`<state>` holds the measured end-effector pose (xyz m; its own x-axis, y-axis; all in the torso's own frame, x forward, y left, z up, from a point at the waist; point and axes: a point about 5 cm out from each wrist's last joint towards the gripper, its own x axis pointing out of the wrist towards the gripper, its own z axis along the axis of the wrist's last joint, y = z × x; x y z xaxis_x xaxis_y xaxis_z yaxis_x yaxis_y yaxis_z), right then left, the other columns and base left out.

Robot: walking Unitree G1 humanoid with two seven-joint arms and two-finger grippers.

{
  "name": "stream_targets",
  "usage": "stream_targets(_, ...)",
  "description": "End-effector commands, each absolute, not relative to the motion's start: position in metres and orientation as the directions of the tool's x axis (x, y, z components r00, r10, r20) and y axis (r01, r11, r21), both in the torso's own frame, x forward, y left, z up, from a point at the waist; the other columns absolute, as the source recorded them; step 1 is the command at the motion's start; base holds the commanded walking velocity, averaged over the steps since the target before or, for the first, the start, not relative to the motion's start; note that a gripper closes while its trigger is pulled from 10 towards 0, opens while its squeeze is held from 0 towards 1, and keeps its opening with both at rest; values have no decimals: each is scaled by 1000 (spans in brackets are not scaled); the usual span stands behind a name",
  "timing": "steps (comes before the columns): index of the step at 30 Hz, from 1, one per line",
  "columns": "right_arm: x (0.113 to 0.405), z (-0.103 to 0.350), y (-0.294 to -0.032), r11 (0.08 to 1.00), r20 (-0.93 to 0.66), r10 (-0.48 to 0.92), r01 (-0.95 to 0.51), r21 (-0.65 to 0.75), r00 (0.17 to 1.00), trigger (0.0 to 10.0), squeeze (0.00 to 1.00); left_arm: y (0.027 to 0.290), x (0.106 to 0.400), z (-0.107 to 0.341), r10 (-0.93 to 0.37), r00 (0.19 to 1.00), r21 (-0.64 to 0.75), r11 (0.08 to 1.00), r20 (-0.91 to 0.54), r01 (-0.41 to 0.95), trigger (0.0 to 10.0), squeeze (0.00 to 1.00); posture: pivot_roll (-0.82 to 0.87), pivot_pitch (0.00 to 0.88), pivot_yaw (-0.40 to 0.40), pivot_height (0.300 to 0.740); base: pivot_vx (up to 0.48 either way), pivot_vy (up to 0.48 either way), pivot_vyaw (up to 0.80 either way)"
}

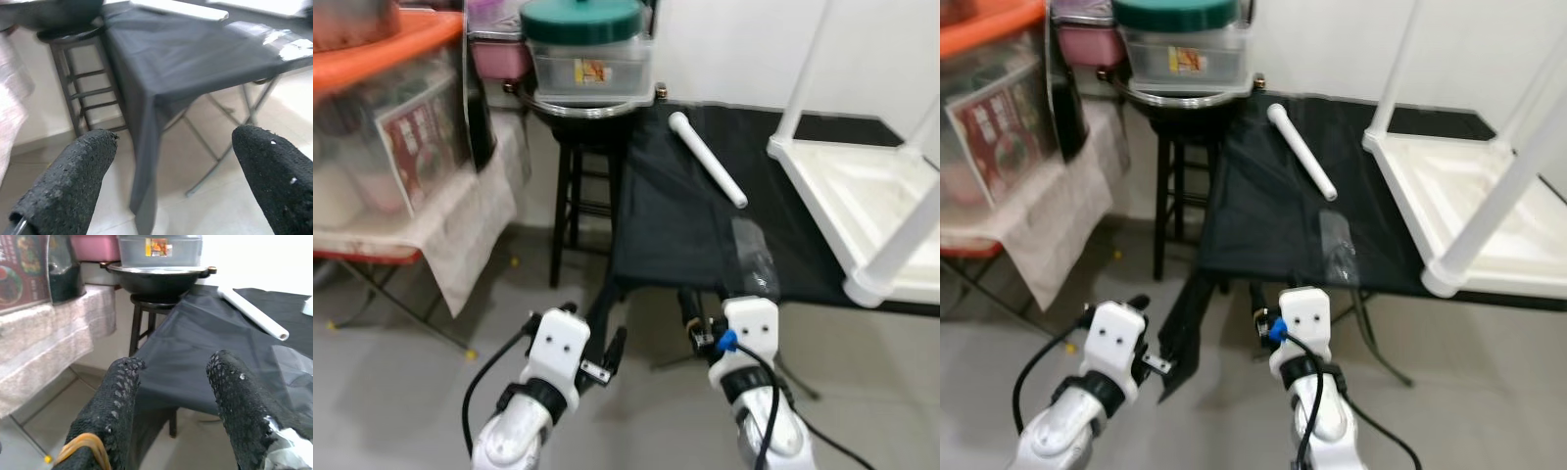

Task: Building children table

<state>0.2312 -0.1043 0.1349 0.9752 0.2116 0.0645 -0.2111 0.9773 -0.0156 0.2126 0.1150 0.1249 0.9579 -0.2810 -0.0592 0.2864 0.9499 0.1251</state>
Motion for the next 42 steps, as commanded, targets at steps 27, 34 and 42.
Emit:
stream_targets(27,231,130,-111,982,38,188,-187,-33,981,10000,0,111,218,127,-311,950,135,941,-27,311,10000,0,90,0,-74,740,47,0,-273)
stream_targets(34,231,130,-111,982,39,187,-186,-32,982,10000,0,112,218,126,-314,949,138,939,-27,314,10000,0,91,0,-76,740,369,0,0)
stream_targets(42,231,130,-110,982,39,187,-186,-29,982,10000,0,112,218,125,-314,949,141,938,-31,315,10000,0,92,0,-73,740,377,0,0)
